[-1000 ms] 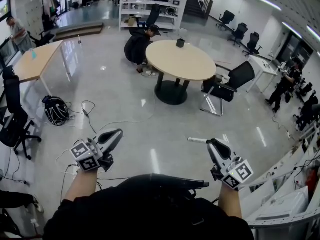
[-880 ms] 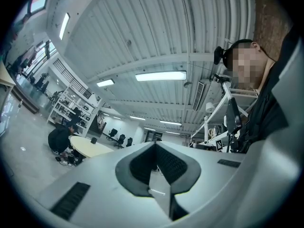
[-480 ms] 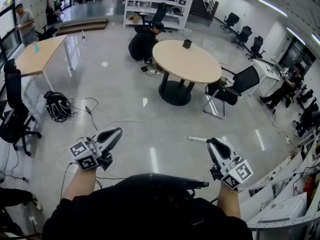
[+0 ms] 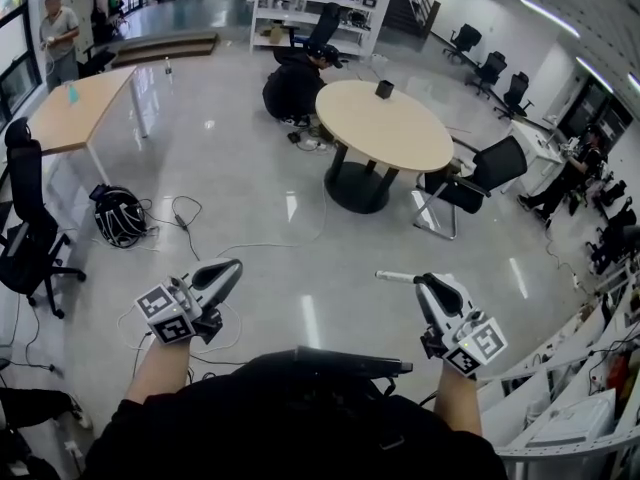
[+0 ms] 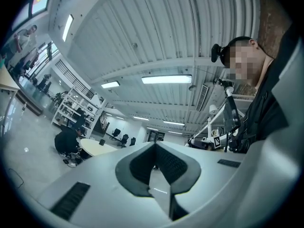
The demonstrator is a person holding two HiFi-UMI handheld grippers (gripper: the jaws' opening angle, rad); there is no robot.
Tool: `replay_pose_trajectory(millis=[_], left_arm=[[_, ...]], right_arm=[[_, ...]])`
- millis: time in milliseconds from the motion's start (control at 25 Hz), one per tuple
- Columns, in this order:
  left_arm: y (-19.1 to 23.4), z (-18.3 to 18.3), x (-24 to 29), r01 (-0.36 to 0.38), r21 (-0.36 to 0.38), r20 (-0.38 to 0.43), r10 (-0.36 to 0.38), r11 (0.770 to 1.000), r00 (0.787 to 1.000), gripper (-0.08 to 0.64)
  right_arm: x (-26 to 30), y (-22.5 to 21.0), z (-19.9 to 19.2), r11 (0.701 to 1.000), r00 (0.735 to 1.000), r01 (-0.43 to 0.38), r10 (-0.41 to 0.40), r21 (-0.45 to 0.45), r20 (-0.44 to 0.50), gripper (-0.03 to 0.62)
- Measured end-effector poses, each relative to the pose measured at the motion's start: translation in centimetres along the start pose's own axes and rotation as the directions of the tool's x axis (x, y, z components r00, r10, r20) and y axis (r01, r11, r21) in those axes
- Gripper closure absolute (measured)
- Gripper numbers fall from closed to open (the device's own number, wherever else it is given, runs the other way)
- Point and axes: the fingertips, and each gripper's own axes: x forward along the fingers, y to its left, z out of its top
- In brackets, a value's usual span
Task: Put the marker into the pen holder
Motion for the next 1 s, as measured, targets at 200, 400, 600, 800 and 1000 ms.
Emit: replay_pose_trajectory(millis=[200,400,600,800,1000], left_arm=[[1.6,-0.1,0.9,-0.001,-0.004,-0.007,0.001,1.0,1.0,0.565],[1.3,-1.2,3.8,-0.024,0.007,-0.016,0.024,1.0,1.0,0.565],[-0.6,-1.9,10.1,-0.054,0.045,0.009,0.053,0.998,0.999,0.564],[-4.3,-4.5,18.3,-0.046,0.051,0.014,0.046,0.998,0.999,0.564],[-6.8,-6.6,25.4,-0.021,0.039,-0.007,0.021,0.999,1.0,0.565]], right_arm=[[1.7,-0.9,-0.7,1.0,1.0,-0.014,0.014,0.01,-0.014,0.515],[1.1,-4.5,-1.1,0.999,0.999,-0.044,0.044,0.013,0.003,0.515],[-1.6,-10.8,-0.9,0.996,0.996,-0.088,0.088,0.002,0.032,0.515],[-6.7,-18.3,-0.4,0.995,0.994,-0.098,0.099,-0.012,0.053,0.515],[-10.9,-24.0,-0.9,0.996,0.994,-0.091,0.091,-0.006,0.067,0.515]])
